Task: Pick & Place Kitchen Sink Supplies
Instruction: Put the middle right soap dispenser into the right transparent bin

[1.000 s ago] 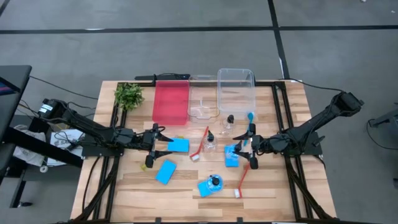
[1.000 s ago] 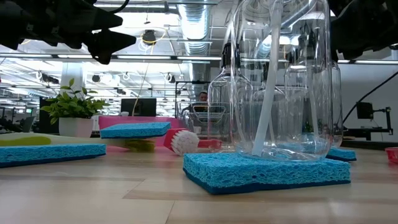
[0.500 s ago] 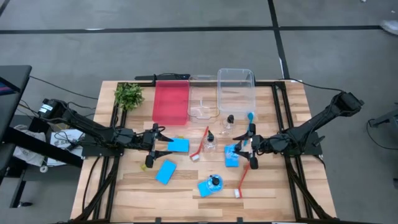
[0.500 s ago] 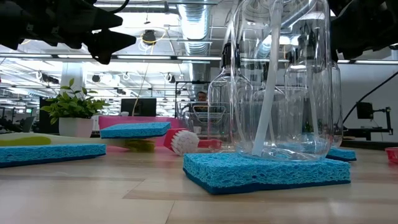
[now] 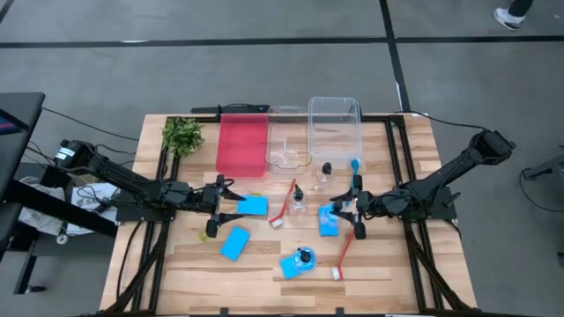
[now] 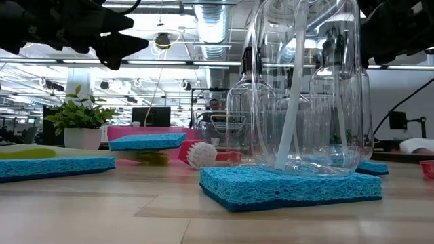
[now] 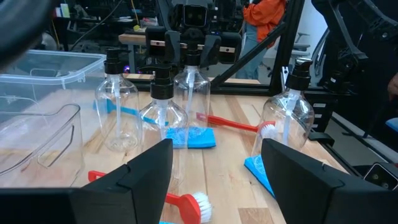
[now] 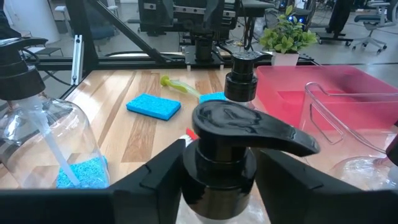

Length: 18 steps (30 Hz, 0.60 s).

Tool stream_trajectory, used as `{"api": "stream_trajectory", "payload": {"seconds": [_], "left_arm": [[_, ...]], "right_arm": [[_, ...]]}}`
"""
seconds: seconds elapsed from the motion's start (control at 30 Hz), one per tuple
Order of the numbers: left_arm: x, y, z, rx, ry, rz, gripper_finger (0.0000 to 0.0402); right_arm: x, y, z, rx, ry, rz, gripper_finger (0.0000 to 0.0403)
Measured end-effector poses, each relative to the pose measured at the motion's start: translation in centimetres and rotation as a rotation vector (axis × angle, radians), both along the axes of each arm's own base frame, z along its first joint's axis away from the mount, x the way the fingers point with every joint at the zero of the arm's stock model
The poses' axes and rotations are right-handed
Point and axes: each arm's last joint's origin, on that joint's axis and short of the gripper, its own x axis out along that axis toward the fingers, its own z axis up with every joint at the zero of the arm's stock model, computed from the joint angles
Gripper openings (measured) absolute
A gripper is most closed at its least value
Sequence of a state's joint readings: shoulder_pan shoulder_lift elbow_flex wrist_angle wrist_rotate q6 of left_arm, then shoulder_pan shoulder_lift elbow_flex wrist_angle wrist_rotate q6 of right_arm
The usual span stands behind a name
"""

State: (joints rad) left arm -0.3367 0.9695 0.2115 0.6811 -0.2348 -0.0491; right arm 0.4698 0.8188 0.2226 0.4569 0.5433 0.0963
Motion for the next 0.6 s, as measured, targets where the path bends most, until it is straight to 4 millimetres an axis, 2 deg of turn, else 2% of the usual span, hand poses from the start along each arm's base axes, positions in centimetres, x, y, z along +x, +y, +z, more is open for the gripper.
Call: {"api": "stream_trajectory", "payload": {"seconds": [0.33, 0.6], "left_arm": [[0.00, 0.00, -0.02, 0.000, 0.001, 0.000, 0.0248], [-0.01, 0.00, -0.01, 0.000, 0.000, 0.000, 0.0248]], "right_arm": [[0.00, 0.00, 0.00, 0.000, 0.000, 0.001, 0.0136], [0.00, -0.01, 0.05, 0.001, -0.002, 0.000, 0.0152]]}}
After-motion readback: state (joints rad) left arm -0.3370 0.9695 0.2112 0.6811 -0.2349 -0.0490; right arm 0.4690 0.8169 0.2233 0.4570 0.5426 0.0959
